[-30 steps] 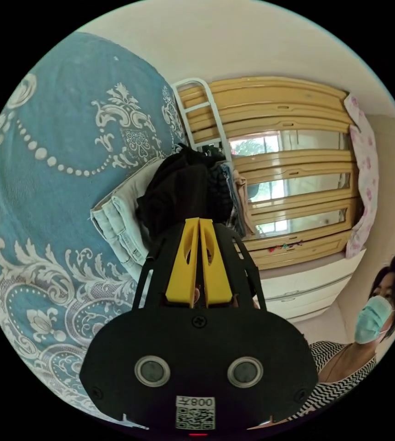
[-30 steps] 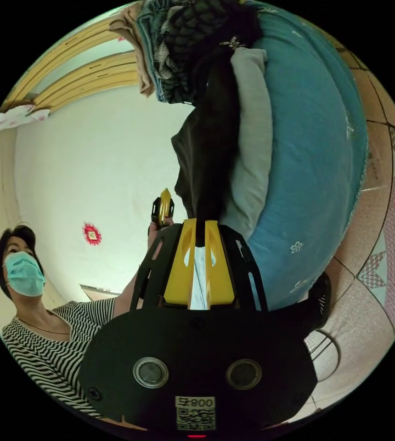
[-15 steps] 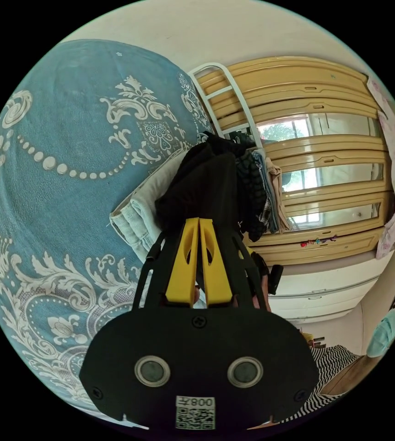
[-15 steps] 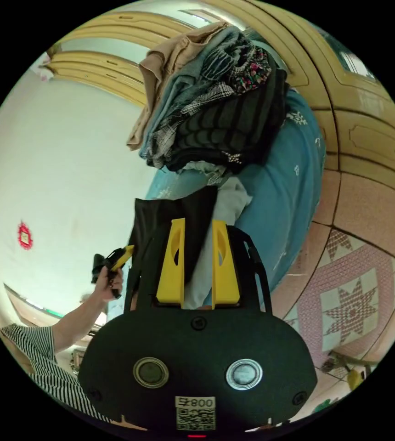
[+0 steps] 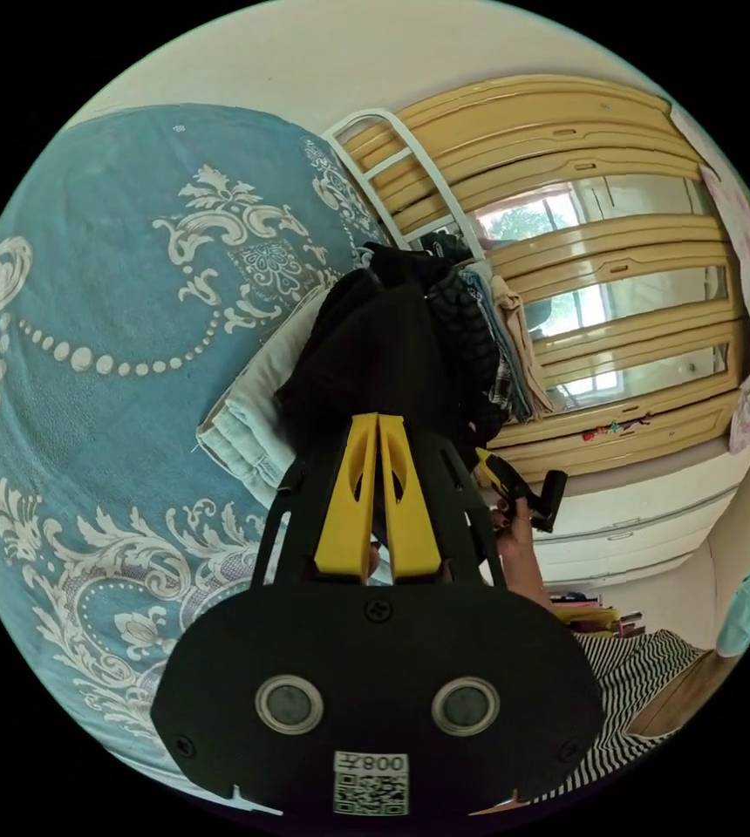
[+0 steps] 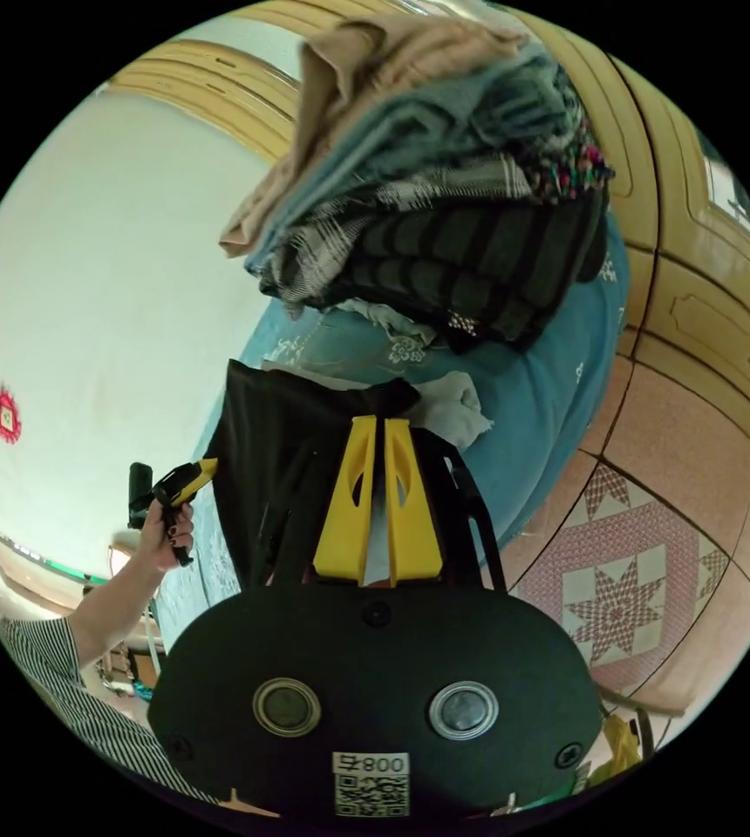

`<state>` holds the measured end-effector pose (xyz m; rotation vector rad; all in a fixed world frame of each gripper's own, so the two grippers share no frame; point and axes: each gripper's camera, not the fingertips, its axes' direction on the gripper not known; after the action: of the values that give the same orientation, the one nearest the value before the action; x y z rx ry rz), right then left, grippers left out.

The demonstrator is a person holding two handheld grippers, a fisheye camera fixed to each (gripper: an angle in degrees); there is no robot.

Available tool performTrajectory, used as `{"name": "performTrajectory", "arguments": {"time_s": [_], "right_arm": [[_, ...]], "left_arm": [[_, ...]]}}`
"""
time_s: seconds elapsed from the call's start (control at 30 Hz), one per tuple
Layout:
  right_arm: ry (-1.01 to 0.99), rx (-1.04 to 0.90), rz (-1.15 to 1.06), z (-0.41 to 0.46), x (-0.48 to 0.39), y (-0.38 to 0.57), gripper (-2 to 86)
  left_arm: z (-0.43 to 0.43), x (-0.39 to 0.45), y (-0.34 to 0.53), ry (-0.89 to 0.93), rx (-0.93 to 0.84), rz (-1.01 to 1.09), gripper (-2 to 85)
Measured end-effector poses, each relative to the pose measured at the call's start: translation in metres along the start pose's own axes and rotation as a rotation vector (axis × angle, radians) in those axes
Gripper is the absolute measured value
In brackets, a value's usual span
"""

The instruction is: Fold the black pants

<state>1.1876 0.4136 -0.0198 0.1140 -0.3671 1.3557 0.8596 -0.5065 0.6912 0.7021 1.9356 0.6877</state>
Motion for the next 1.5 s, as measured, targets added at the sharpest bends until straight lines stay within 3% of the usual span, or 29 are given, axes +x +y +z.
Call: {"name": "performTrajectory", "arguments": {"time_s": [0.17, 0.33, 0.53, 0.7, 0.83, 0.9, 0.93, 1.03, 1.2, 1.3, 1.37, 1.5], "right_arm": [[0.022, 0.000, 0.020, -0.022, 0.002, 0.012, 1.3], [-0.054, -0.033, 0.135, -0.012, 0.019, 0.016, 1.3], [0.120, 0.098, 0.103, -0.050, -0.008, 0.045, 0.4], [0.085, 0.134, -0.111, -0.052, -0.067, 0.063, 0.2], [0.287, -0.100, -0.323, 0.017, -0.117, 0.077, 0.2], [0.353, -0.225, -0.342, 0.054, -0.120, 0.091, 0.2], [0.390, -0.136, -0.383, 0.056, -0.126, 0.105, 0.3], [0.427, -0.123, -0.407, 0.057, -0.136, 0.121, 0.3], [0.326, -0.160, -0.360, 0.040, -0.136, 0.126, 0.2], [0.247, -0.057, -0.374, 0.013, -0.153, 0.142, 0.1], [0.167, 0.004, -0.434, 0.007, -0.181, 0.147, 0.1], [0.113, -0.033, -0.543, 0.041, -0.234, 0.129, 0.1]], "left_arm": [[0.043, 0.002, -0.011, -0.157, -0.093, 0.065, 0.1], [0.057, 0.005, -0.015, -0.155, -0.088, 0.087, 0.1], [0.060, 0.035, -0.038, -0.121, 0.041, 0.189, 0.1], [0.106, 0.052, -0.083, -0.226, 0.009, 0.210, 0.0], [0.155, 0.042, -0.118, -0.454, -0.106, 0.226, 0.0], [0.163, 0.033, -0.127, -0.432, -0.123, 0.191, 0.0], [0.164, 0.032, -0.133, -0.416, -0.137, 0.169, 0.0], [0.152, 0.043, -0.139, -0.391, -0.117, 0.196, 0.0], [0.110, 0.059, -0.103, -0.227, -0.020, 0.277, 0.1], [0.109, 0.049, -0.085, -0.315, -0.034, 0.251, 0.1], [0.116, 0.039, -0.091, -0.280, -0.059, 0.217, 0.1], [0.119, 0.057, -0.111, -0.325, -0.069, 0.235, 0.1]]}}
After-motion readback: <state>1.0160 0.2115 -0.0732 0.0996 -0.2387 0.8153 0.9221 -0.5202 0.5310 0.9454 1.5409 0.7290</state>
